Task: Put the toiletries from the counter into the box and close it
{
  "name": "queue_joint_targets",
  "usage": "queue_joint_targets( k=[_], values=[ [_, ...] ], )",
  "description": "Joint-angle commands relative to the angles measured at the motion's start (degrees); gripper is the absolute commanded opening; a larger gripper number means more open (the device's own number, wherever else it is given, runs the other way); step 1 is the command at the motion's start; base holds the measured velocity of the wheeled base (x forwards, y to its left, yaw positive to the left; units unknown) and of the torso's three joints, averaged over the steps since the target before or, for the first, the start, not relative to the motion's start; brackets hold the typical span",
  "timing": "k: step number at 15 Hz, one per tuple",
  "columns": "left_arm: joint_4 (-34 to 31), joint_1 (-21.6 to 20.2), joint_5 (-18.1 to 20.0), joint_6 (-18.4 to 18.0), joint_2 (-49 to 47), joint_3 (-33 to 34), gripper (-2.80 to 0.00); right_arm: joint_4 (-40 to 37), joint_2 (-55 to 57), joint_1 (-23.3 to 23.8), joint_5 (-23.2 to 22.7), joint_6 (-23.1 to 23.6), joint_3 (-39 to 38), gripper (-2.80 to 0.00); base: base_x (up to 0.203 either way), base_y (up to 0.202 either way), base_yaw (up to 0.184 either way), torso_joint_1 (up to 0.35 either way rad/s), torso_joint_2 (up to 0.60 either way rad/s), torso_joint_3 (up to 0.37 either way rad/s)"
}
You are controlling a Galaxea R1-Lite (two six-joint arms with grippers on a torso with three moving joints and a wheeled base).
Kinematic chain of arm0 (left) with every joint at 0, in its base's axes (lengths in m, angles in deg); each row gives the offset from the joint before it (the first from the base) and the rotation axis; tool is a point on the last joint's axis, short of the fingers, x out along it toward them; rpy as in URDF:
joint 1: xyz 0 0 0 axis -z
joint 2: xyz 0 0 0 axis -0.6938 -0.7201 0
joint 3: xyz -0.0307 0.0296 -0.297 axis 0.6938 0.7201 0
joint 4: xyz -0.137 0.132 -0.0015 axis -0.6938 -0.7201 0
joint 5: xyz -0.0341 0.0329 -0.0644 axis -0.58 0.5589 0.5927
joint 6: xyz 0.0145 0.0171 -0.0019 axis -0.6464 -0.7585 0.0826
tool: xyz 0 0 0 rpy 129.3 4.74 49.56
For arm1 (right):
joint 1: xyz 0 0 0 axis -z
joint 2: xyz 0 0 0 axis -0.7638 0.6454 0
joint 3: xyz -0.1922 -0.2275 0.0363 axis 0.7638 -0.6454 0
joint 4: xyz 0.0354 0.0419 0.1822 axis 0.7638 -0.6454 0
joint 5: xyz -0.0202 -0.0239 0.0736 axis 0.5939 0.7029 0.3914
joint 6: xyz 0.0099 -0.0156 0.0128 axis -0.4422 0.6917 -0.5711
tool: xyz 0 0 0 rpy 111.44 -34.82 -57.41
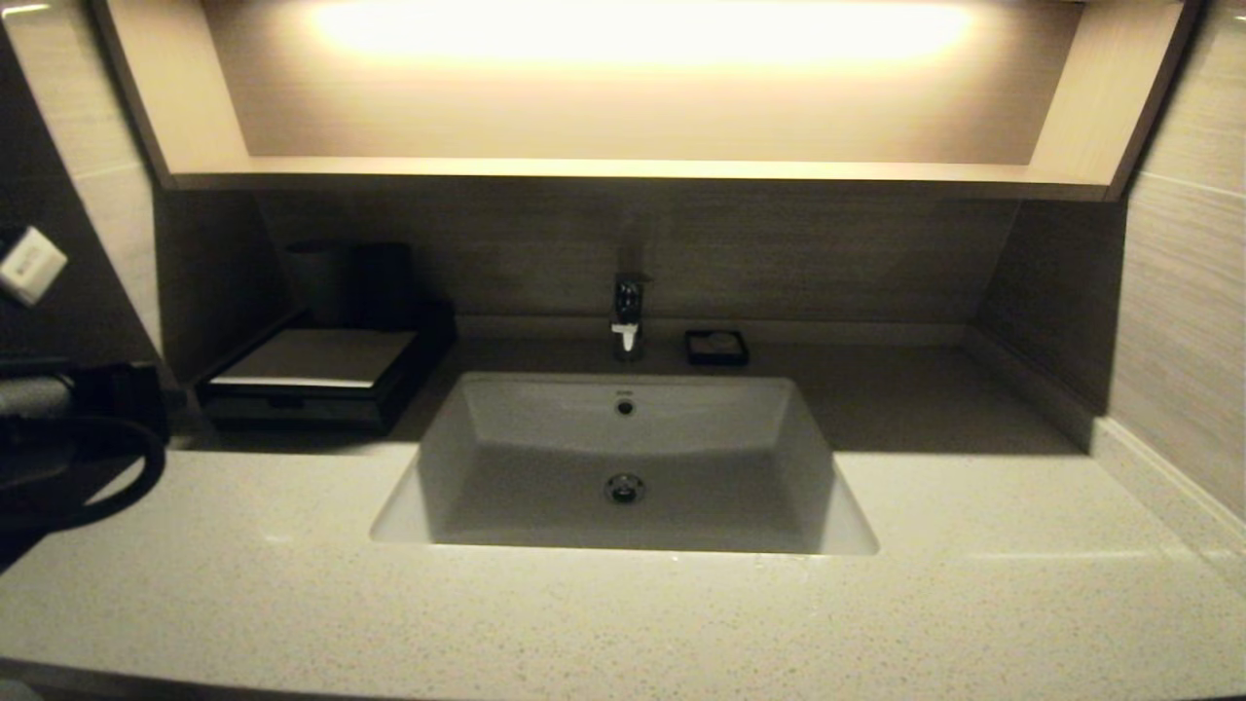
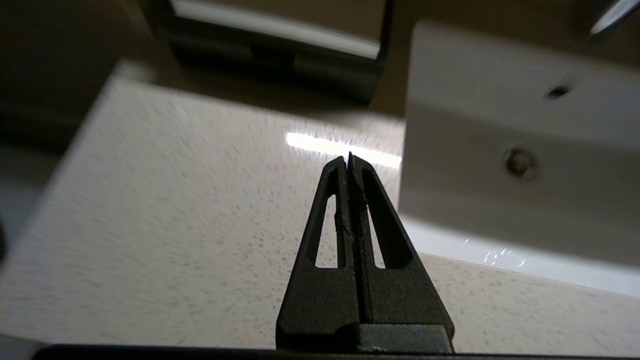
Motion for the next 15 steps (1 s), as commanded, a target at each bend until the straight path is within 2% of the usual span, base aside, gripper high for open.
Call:
queue_joint_targets(
  k=[1, 6, 9, 15],
  values=[
    [0.17, 0.07, 0.05, -1.39, 9.11, 1.49, -2.80, 0.00, 0.05, -0.01, -0.04, 0.03, -0.09, -2.80, 0.000, 0.000, 0.000, 0.000, 0.00, 0.000],
    [0.38, 0.59, 1.76, -5.13, 21.56, 7.15, -2.80, 0.00, 0.05, -0.01, -0.04, 0.03, -0.09, -2.80, 0.000, 0.000, 0.000, 0.000, 0.00, 0.000],
    [-0.19, 0.77, 4.25, -5.88, 29.75, 8.88, -2.80, 0.00, 0.05, -0.01, -0.04, 0.03, 0.00, -2.80, 0.000, 0.000, 0.000, 0.000, 0.00, 0.000],
    [-4.96, 4.73, 5.56, -6.15, 41.29, 12.34, -2.80, 0.00, 0.05, -0.01, -0.04, 0.03, -0.09, -2.80, 0.000, 0.000, 0.000, 0.000, 0.00, 0.000]
  ],
)
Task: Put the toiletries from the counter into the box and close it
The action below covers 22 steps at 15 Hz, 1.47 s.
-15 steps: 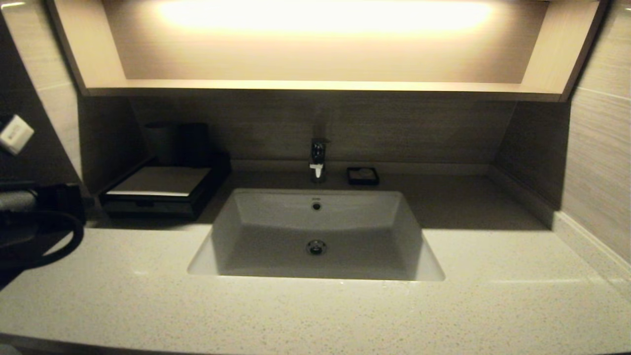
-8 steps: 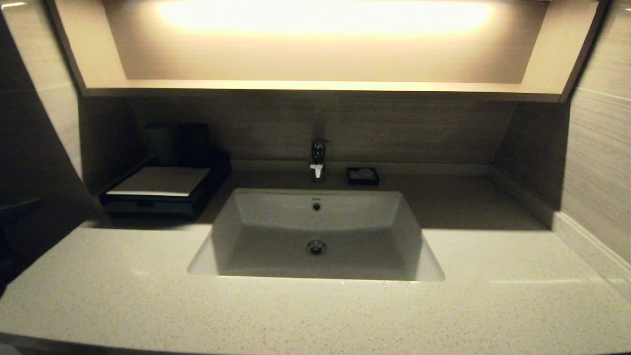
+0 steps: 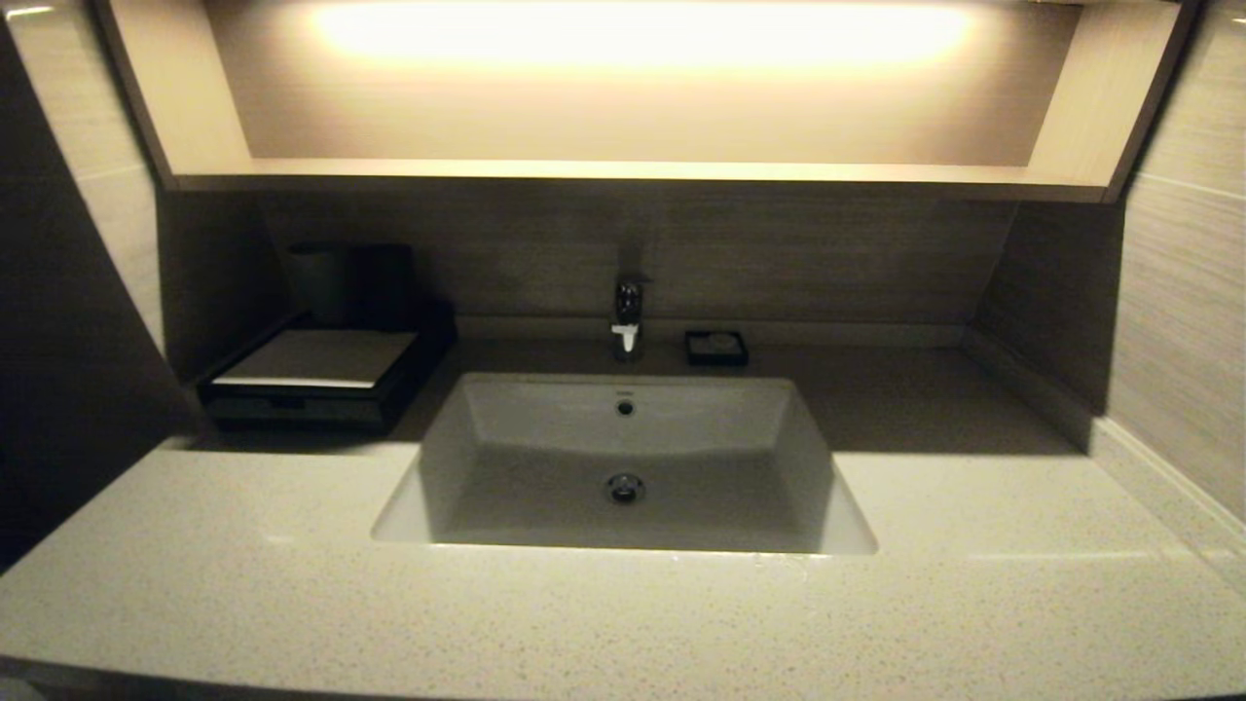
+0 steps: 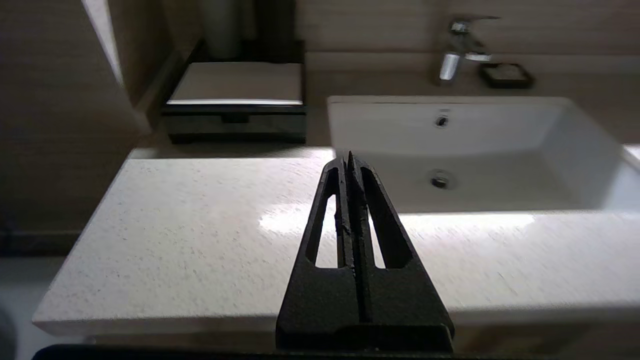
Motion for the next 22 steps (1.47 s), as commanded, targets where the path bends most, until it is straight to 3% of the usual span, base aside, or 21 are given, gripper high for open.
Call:
queue_joint_targets(
  k=[1, 6, 10, 14, 18, 22],
  values=[
    [-0.44, 0.53, 0.68, 0.05, 4.99, 1.56, -2.80, 0.00, 0.05, -0.01, -0.05, 0.04, -0.09, -2.80, 0.000, 0.000, 0.000, 0.000, 0.00, 0.000],
    [-4.49, 0.69, 0.77, -0.85, 11.51, 4.24, -2.80, 0.00, 0.05, -0.01, -0.05, 0.04, -0.08, -2.80, 0.000, 0.000, 0.000, 0.000, 0.00, 0.000],
    [-4.55, 0.78, 0.80, -2.98, 18.40, 9.38, -2.80, 0.00, 0.02, -0.01, -0.05, 0.04, -0.09, -2.80, 0.000, 0.000, 0.000, 0.000, 0.00, 0.000],
    [-4.49, 0.13, 1.09, -3.03, 22.46, 12.01, -2.80, 0.00, 0.05, -0.01, -0.05, 0.04, -0.09, -2.80, 0.000, 0.000, 0.000, 0.000, 0.00, 0.000],
    [-3.99, -0.35, 3.91, -2.90, 29.21, 17.20, -2.80, 0.00, 0.05, -0.01, -0.05, 0.04, -0.07, -2.80, 0.000, 0.000, 0.000, 0.000, 0.00, 0.000],
    [-2.85, -0.36, 3.35, -2.48, 32.39, 21.74, -2.80, 0.00, -0.03, -0.01, -0.05, 0.04, -0.09, -2.80, 0.000, 0.000, 0.000, 0.000, 0.00, 0.000]
  ],
)
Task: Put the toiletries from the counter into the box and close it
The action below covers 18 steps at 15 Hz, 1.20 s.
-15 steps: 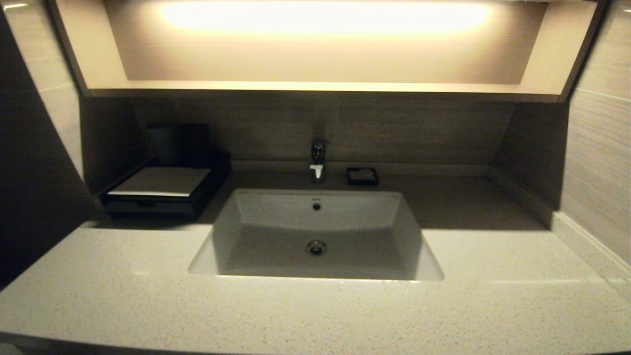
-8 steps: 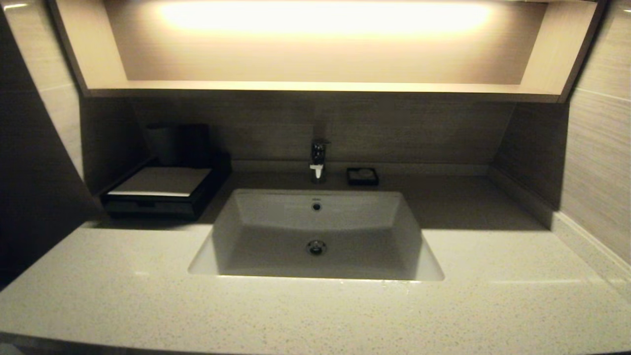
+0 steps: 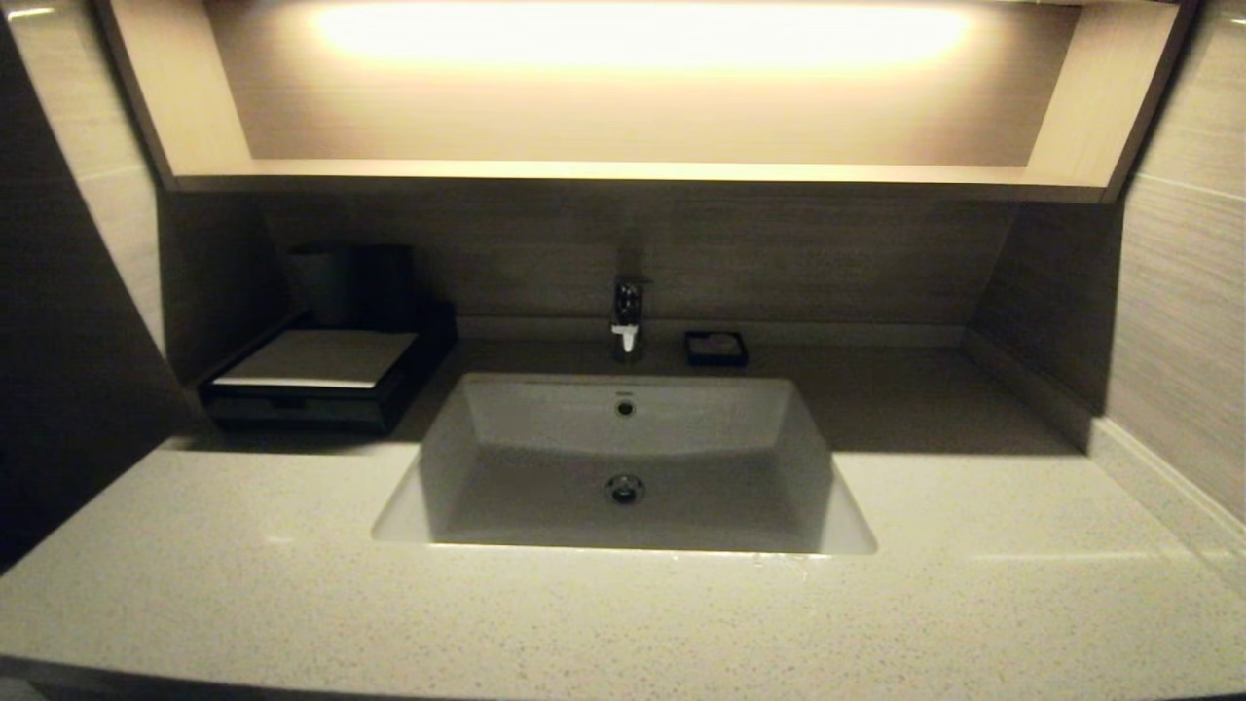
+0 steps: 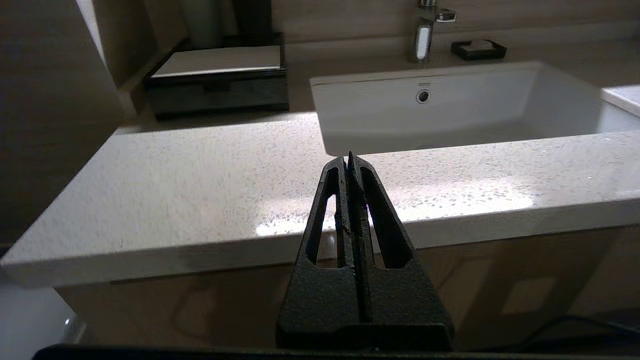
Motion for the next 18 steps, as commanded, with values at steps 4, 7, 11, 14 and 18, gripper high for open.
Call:
queue_joint_targets(
  k=[4, 7, 11, 14, 18],
  values=[
    [6.30, 0.00, -2.06, 0.15, 1.77, 6.81, -2.80, 0.00, 0.05, -0.01, -0.02, 0.04, -0.09, -2.80, 0.000, 0.000, 0.000, 0.000, 0.00, 0.000],
    [12.71, 0.00, -3.92, -0.22, 1.77, 11.34, -2.80, 0.00, 0.05, -0.01, -0.02, 0.04, -0.09, -2.80, 0.000, 0.000, 0.000, 0.000, 0.00, 0.000],
    [14.49, 0.00, -4.04, -0.47, 1.77, 13.87, -2.80, 0.00, 0.05, -0.01, -0.02, 0.04, -0.09, -2.80, 0.000, 0.000, 0.000, 0.000, 0.00, 0.000],
    [19.50, -0.01, -4.04, -1.21, 1.77, 17.86, -2.80, 0.00, 0.05, -0.01, -0.02, 0.04, -0.09, -2.80, 0.000, 0.000, 0.000, 0.000, 0.00, 0.000],
    [20.77, -0.09, -5.08, -2.24, 1.77, 20.21, -2.80, 0.00, 0.05, -0.01, -0.02, 0.04, -0.09, -2.80, 0.000, 0.000, 0.000, 0.000, 0.00, 0.000]
  ],
)
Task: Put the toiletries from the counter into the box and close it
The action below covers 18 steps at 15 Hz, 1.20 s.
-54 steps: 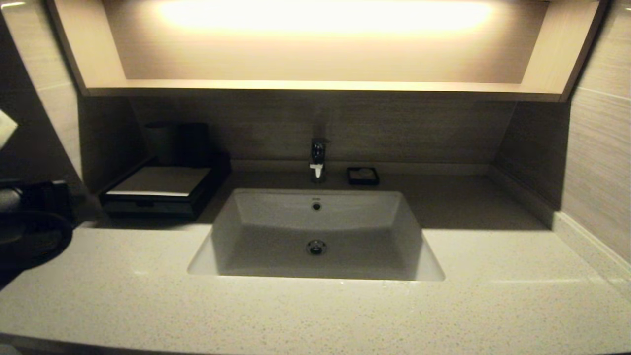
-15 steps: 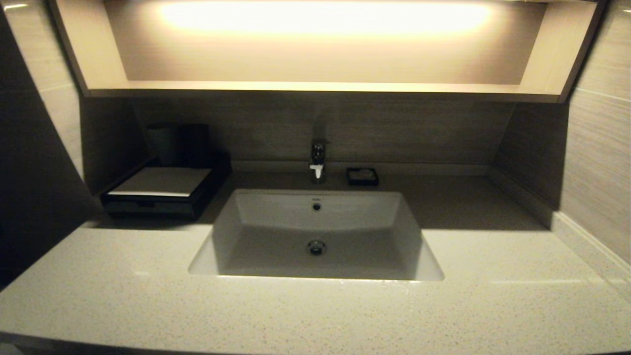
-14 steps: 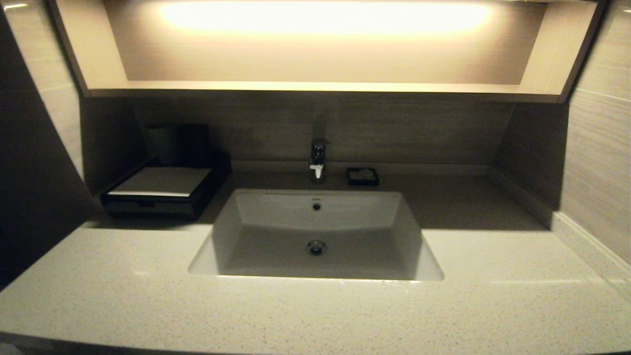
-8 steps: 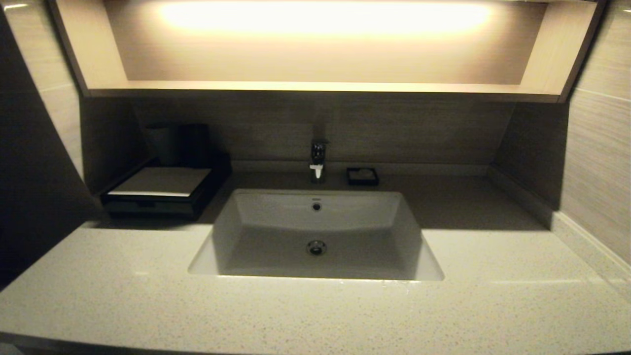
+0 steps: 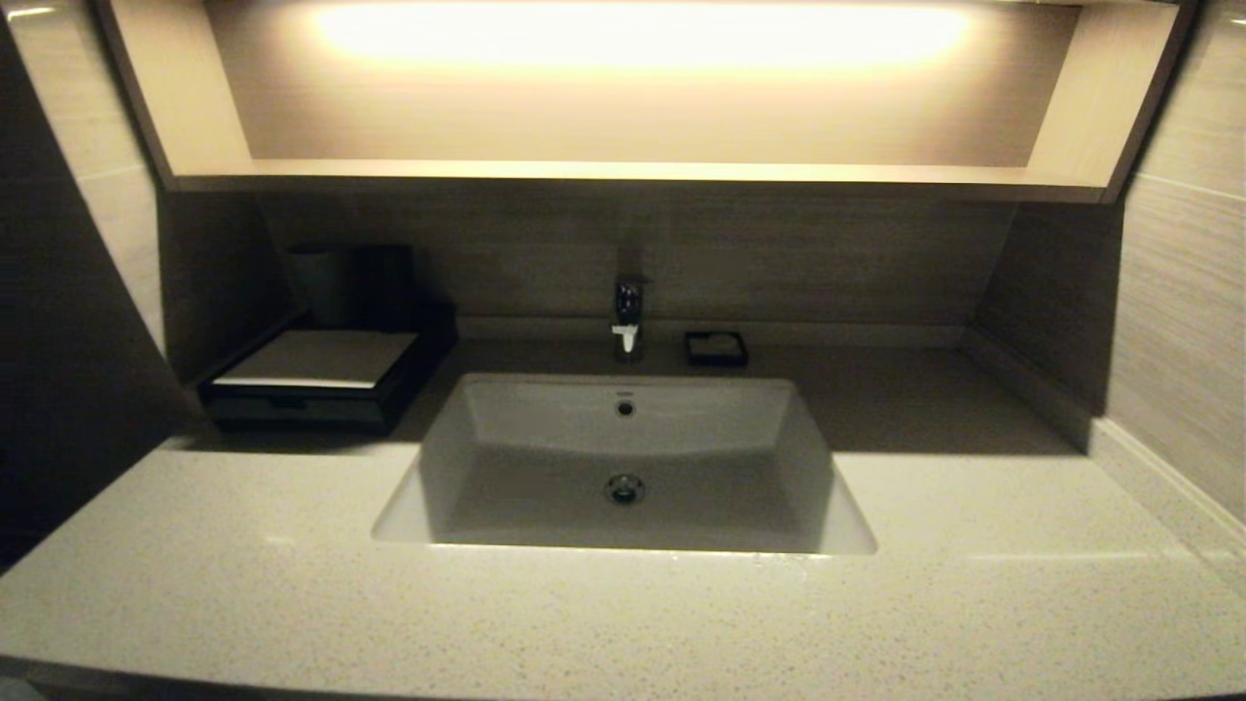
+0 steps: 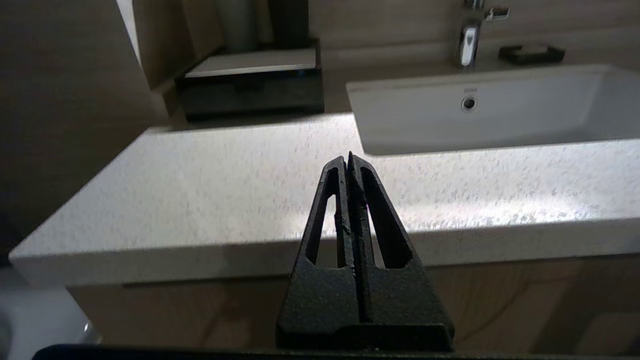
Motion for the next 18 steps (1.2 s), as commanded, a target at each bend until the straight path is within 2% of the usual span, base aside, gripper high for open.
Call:
queue_joint_targets(
  k=[1, 3, 5, 11, 18],
  values=[
    [-0.25, 0.02, -0.16, 0.11, -0.07, 1.36, -2.80, 0.00, 0.04, -0.01, -0.02, 0.02, -0.09, -2.80, 0.000, 0.000, 0.000, 0.000, 0.00, 0.000],
    [-1.48, -0.01, -1.35, 0.03, -0.07, 1.37, -2.80, 0.00, -0.04, -0.01, -0.02, 0.02, -0.09, -2.80, 0.000, 0.000, 0.000, 0.000, 0.00, 0.000],
    [-6.21, 0.01, -2.58, 0.05, -0.07, 1.38, -2.80, 0.00, 0.05, -0.01, -0.02, 0.02, -0.09, -2.80, 0.000, 0.000, 0.000, 0.000, 0.00, 0.000],
    [-6.30, 0.02, -3.59, 2.44, 0.00, 1.36, -2.80, 0.00, 0.05, -0.01, -0.02, 0.02, -0.09, -2.80, 0.000, 0.000, 0.000, 0.000, 0.00, 0.000],
    [-6.38, 0.02, -3.67, 2.46, -0.05, 1.36, -2.80, 0.00, 0.05, -0.01, -0.02, 0.02, -0.09, -2.80, 0.000, 0.000, 0.000, 0.000, 0.00, 0.000]
  ],
)
